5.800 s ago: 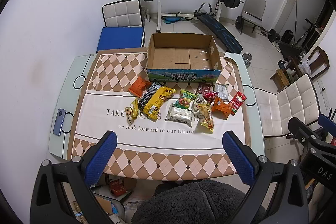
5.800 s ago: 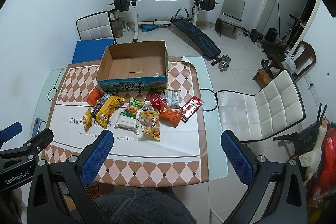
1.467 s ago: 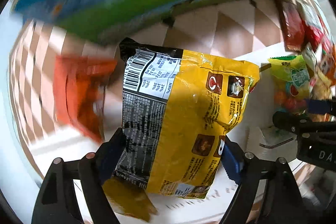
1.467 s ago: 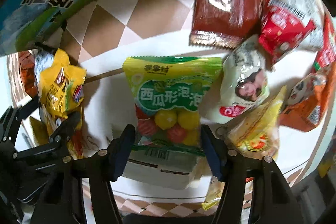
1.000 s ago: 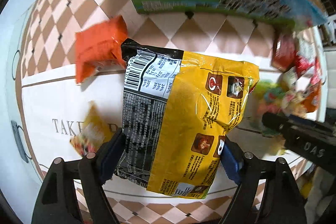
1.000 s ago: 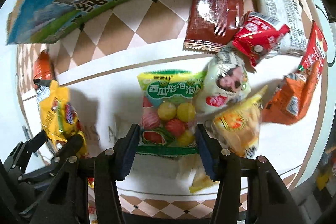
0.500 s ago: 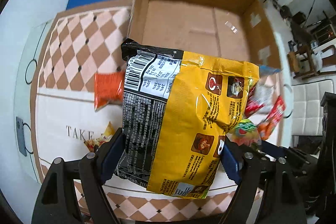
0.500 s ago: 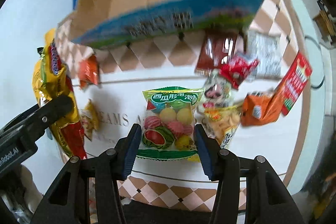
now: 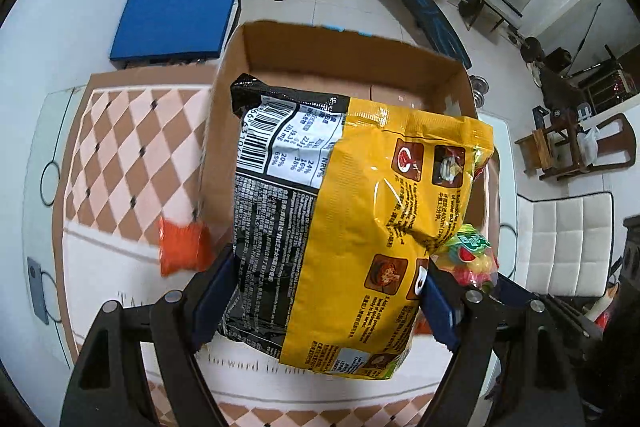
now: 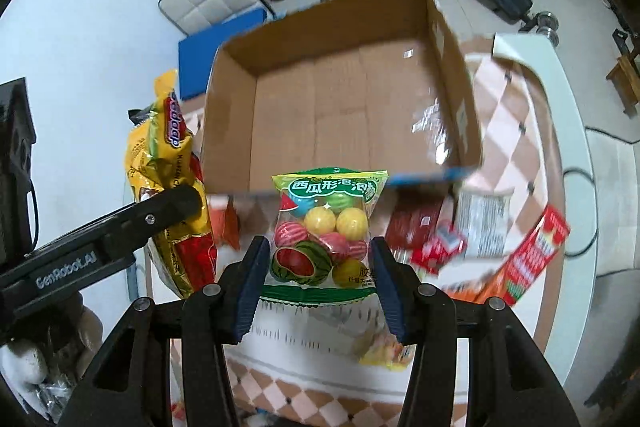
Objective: Organize snacks
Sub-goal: 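Lift both held bags and carry them over the cardboard box, then open both tools to drop the bags into the box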
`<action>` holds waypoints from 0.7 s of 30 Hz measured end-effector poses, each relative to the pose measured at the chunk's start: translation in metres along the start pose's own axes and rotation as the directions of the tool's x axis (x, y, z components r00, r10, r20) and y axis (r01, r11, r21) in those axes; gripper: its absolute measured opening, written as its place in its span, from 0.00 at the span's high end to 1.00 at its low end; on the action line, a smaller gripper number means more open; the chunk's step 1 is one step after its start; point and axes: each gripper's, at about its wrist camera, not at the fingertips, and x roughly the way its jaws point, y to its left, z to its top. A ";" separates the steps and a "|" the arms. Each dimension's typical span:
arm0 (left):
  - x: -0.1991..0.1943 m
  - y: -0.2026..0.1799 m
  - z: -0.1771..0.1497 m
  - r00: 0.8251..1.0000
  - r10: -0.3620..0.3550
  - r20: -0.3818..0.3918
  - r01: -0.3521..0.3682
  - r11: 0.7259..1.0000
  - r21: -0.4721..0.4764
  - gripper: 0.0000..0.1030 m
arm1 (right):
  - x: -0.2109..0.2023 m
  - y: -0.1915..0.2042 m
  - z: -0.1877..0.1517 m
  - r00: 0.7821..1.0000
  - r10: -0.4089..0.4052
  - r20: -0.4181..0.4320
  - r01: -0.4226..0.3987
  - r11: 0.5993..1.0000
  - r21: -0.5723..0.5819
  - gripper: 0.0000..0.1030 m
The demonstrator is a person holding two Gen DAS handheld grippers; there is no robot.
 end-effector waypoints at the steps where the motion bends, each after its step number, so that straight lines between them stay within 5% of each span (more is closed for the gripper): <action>1: 0.005 -0.001 0.013 1.000 0.003 -0.005 -0.003 1.000 -0.007 0.21 | 0.001 -0.001 0.009 1.000 -0.006 0.011 0.006 1.000 0.003 0.47; 10: 0.087 -0.009 0.099 0.993 0.030 -0.118 -0.035 0.999 -0.034 0.21 | 0.053 -0.020 0.096 0.996 -0.055 0.063 0.053 0.998 0.026 0.47; 21: 0.175 -0.018 0.132 0.967 0.054 -0.249 -0.058 0.998 -0.010 0.20 | 0.137 -0.045 0.154 0.995 -0.099 0.013 0.099 0.995 0.026 0.47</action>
